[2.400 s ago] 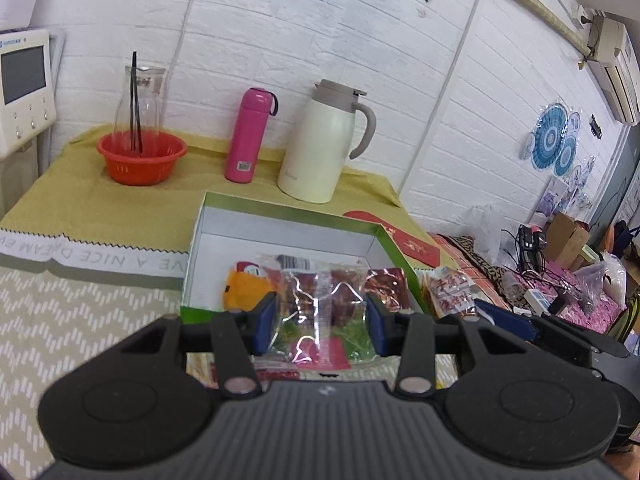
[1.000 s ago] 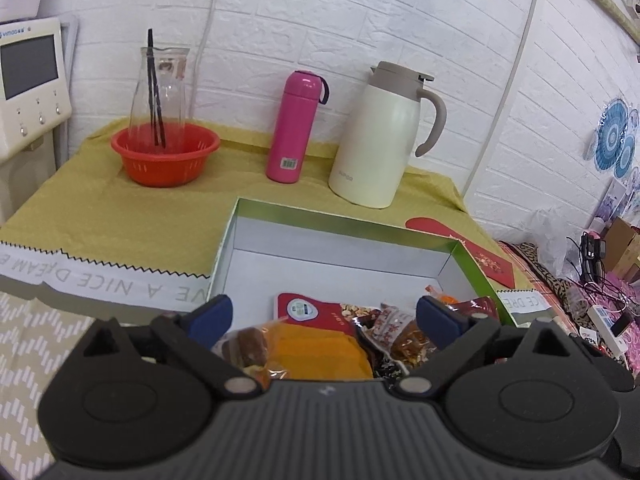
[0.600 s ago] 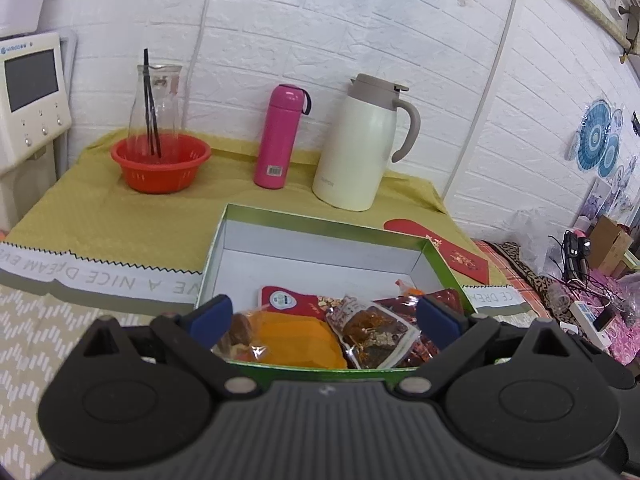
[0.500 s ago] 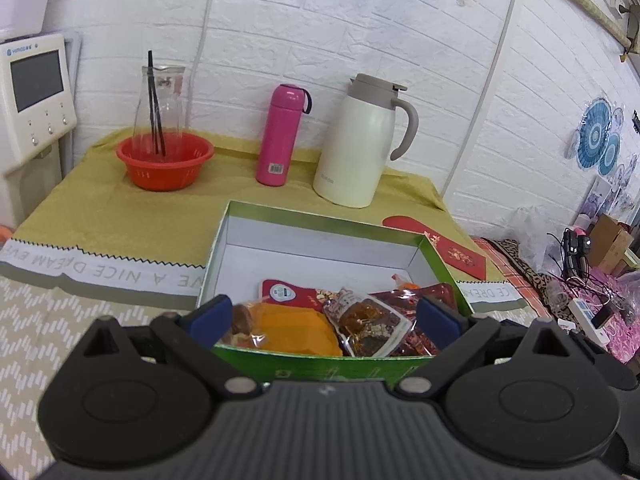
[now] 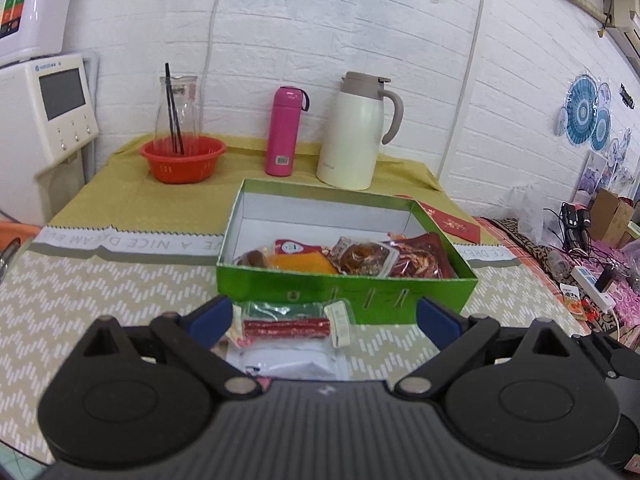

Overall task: Organize snacks
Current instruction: 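Grasp the cracker pack with the black strip using the left gripper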

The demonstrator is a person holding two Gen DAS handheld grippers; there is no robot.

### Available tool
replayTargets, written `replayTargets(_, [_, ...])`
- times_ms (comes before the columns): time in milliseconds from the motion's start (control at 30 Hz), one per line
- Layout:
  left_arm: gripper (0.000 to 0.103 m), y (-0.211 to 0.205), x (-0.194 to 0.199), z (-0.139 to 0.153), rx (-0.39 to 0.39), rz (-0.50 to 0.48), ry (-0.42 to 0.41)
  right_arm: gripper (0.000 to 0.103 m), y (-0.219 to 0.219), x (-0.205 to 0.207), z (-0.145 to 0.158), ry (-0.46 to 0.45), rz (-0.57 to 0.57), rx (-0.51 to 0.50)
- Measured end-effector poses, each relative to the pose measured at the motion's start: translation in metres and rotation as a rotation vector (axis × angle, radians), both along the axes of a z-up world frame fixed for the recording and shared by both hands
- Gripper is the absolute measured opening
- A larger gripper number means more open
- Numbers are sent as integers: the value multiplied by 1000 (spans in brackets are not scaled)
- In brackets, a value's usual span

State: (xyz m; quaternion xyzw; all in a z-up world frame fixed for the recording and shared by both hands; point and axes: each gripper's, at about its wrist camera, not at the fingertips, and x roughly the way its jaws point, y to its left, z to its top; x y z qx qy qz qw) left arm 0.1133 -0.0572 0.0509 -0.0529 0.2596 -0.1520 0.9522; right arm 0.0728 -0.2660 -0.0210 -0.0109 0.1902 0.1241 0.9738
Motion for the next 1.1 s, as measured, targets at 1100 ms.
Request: replayTargets(1100, [97, -67, 27, -61, -99, -275, 194, 103, -8, 11, -48, 175, -60, 48])
